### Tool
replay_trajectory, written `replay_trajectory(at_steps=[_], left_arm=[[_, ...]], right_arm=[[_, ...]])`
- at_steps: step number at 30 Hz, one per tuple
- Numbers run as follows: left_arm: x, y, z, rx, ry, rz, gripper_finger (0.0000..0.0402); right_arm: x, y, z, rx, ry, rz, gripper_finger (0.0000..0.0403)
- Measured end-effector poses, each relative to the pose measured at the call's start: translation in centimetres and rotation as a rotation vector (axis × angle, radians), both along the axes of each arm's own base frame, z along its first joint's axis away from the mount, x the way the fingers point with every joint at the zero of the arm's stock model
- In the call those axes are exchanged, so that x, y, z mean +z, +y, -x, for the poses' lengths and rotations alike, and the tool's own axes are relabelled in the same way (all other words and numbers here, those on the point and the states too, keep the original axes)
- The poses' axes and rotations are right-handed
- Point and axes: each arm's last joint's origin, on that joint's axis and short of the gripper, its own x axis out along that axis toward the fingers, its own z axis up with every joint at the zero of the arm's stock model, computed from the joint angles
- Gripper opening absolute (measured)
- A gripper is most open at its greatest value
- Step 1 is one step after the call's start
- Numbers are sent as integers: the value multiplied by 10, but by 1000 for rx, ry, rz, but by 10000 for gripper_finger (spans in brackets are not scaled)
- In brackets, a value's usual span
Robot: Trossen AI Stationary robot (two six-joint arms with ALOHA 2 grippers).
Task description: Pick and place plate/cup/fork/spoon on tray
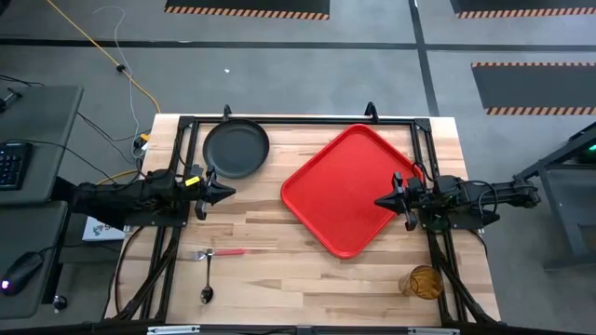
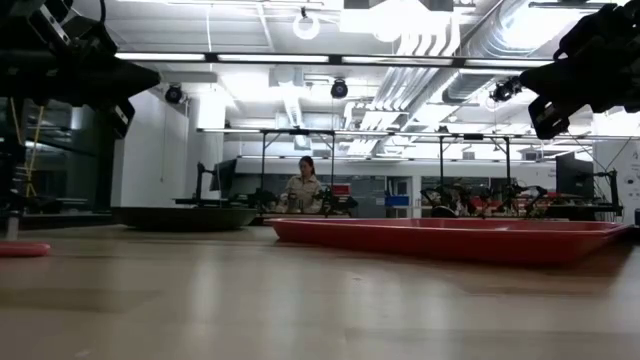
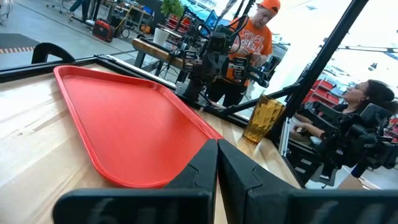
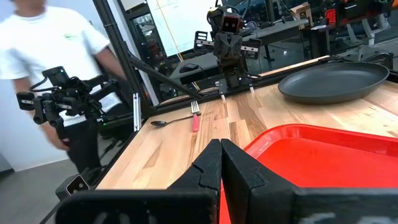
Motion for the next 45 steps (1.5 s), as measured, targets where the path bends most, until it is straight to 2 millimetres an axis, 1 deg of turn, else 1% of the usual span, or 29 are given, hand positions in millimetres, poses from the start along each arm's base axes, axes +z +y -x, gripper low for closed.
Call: replay_trajectory(at_steps=[29, 32, 36, 41, 45], left_arm=[[0, 0, 0, 1, -1, 0, 3], [5, 1, 0, 22, -50, 8, 3], [17, 1, 2, 27, -179, 134, 3], [24, 6, 4, 175, -270, 178, 3], [24, 7, 4, 237, -273, 186, 3]], right_arm=[[0, 0, 0, 0, 1, 0, 0], [0, 0, 0, 0, 0, 0, 0], [0, 0, 0, 0, 1, 0, 0], [0, 0, 0, 0, 0, 0, 0], [0, 0, 0, 0, 1, 0, 0]])
